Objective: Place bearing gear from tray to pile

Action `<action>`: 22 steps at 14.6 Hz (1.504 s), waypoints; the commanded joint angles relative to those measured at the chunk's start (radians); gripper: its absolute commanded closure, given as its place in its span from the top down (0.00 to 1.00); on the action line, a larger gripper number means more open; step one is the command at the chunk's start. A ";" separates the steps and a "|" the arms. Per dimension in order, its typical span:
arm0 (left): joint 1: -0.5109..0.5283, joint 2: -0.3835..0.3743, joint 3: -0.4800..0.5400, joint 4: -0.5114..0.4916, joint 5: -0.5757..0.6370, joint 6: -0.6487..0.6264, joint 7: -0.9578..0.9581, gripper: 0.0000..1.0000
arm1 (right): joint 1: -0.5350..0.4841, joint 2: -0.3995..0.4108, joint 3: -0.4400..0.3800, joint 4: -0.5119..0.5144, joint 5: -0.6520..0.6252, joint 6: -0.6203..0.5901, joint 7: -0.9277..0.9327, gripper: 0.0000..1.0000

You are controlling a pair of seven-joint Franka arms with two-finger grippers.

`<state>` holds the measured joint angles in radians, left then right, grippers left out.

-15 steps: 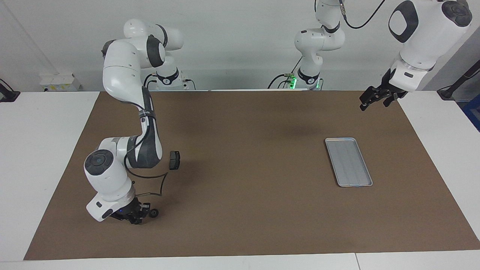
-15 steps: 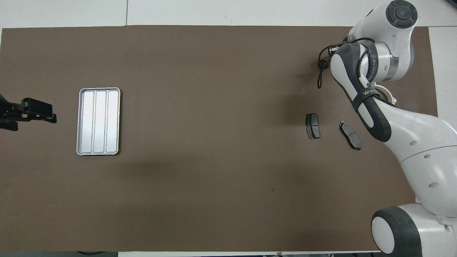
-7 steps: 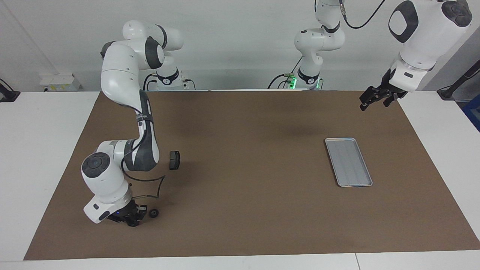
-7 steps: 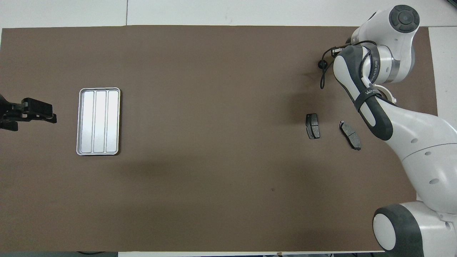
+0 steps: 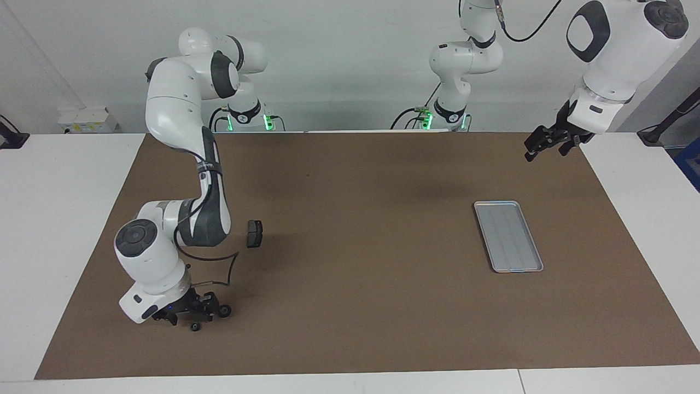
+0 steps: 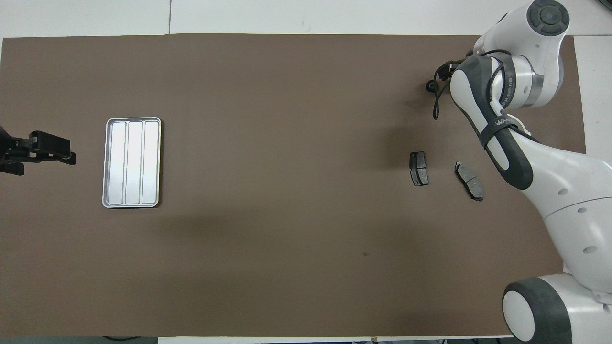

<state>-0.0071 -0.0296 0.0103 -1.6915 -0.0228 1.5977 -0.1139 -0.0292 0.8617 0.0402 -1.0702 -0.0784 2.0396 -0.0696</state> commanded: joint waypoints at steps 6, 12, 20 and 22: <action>0.001 -0.021 0.000 -0.011 -0.006 -0.012 0.005 1.00 | 0.025 -0.357 0.014 -0.001 0.014 -0.459 -0.033 1.00; 0.001 -0.021 0.000 -0.011 -0.006 -0.012 0.005 1.00 | 0.011 -0.526 0.023 0.015 0.026 -0.674 -0.035 1.00; 0.001 -0.023 0.000 -0.011 -0.006 -0.012 0.005 1.00 | -0.054 -0.550 0.050 0.003 0.017 -0.780 -0.067 1.00; 0.001 -0.023 0.000 -0.011 -0.006 -0.012 0.005 1.00 | -0.057 -0.549 0.049 0.004 0.012 -0.779 -0.068 1.00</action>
<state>-0.0071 -0.0296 0.0103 -1.6915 -0.0228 1.5977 -0.1139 -0.0673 0.3138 0.0703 -1.0543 -0.0709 1.2546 -0.1151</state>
